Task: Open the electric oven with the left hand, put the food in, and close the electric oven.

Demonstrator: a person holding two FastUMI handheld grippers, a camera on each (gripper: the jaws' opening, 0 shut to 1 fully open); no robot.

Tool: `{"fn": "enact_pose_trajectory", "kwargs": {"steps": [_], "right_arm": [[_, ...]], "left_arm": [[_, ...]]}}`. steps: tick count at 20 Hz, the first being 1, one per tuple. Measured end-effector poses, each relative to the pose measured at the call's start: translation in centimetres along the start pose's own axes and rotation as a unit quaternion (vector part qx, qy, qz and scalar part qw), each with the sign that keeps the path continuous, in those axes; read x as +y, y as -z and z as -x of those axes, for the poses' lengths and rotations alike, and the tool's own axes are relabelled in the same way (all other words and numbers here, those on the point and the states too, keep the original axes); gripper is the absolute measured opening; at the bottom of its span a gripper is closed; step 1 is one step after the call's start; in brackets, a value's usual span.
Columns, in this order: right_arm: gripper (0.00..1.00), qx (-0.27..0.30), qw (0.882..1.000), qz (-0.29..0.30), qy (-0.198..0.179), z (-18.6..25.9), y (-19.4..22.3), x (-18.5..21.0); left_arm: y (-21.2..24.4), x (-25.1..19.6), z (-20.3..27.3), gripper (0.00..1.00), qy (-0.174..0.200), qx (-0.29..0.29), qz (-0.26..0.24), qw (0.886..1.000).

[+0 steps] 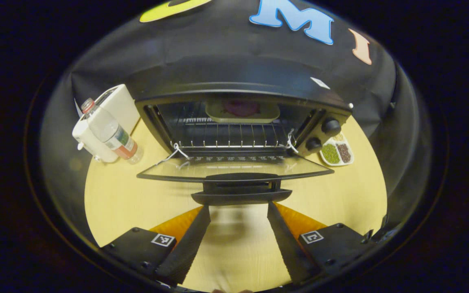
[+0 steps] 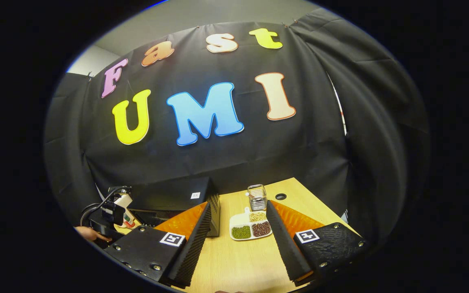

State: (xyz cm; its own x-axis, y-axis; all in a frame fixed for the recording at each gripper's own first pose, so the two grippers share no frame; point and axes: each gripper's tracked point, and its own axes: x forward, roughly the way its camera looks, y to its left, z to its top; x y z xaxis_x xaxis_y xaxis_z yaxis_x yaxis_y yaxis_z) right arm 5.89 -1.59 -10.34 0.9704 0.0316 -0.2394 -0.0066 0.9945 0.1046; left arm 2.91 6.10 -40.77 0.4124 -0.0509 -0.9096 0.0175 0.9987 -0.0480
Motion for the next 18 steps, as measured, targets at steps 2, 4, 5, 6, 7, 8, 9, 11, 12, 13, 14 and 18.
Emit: {"fn": "enact_pose_trajectory", "kwargs": {"steps": [2, 4, 5, 6, 7, 8, 9, 11, 12, 13, 14, 18], "right_arm": [[0.84, -0.005, 1.000, 0.006, -0.001, 0.4, -0.2, -0.2], [0.84, -0.007, 1.000, 0.010, -0.003, 0.8, -0.3, -0.4], [0.84, -0.007, 1.000, 0.011, -0.004, 0.9, -0.4, -0.3], [0.84, -0.007, 1.000, 0.011, -0.004, 0.9, -0.4, -0.2], [0.84, -0.007, 1.000, 0.009, -0.005, 0.9, -0.5, -0.1], [0.84, -0.006, 1.000, 0.007, -0.007, 1.0, -0.5, -0.1], [0.84, -0.006, 1.000, 0.007, -0.008, 1.2, -0.5, -0.1], [0.84, -0.010, 1.000, 0.012, -0.011, 1.4, -0.7, 0.1], [0.83, -0.013, 1.000, 0.016, -0.014, 1.6, -1.0, 0.3], [0.83, -0.018, 1.000, 0.021, -0.016, 1.8, -1.4, 0.5], [0.84, -0.026, 0.999, 0.025, -0.018, 2.0, -2.0, 0.8], [0.84, -0.053, 0.997, 0.038, -0.033, 3.2, -4.7, 2.3]], "left_arm": [[-1.0, 0.1, 0.6, 0.96, -0.006, -0.019, 0.003, 1.000], [-1.5, -0.1, 1.6, 0.96, -0.006, -0.035, 0.008, 0.999], [-1.7, -0.1, 2.1, 0.96, -0.007, -0.045, 0.007, 0.999], [-2.1, 0.0, 2.8, 0.96, -0.009, -0.056, 0.006, 0.998], [-2.6, 0.2, 3.5, 1.00, -0.013, -0.067, 0.005, 0.998], [-3.1, 0.2, 4.4, 0.96, -0.011, -0.081, 0.008, 0.997], [-3.5, 0.2, 5.1, 0.92, -0.008, -0.094, 0.013, 0.995], [-4.6, 0.6, 7.0, 0.92, -0.004, -0.132, 0.022, 0.991], [-5.3, 0.4, 8.3, 0.92, -0.004, -0.154, 0.022, 0.988], [-6.1, 0.1, 10.2, 0.96, -0.001, -0.183, 0.022, 0.983], [-6.9, -0.3, 12.2, 0.96, 0.005, -0.215, 0.020, 0.976], [-10.1, -2.8, 21.9, 0.96, 0.028, -0.351, 0.011, 0.936]]}}
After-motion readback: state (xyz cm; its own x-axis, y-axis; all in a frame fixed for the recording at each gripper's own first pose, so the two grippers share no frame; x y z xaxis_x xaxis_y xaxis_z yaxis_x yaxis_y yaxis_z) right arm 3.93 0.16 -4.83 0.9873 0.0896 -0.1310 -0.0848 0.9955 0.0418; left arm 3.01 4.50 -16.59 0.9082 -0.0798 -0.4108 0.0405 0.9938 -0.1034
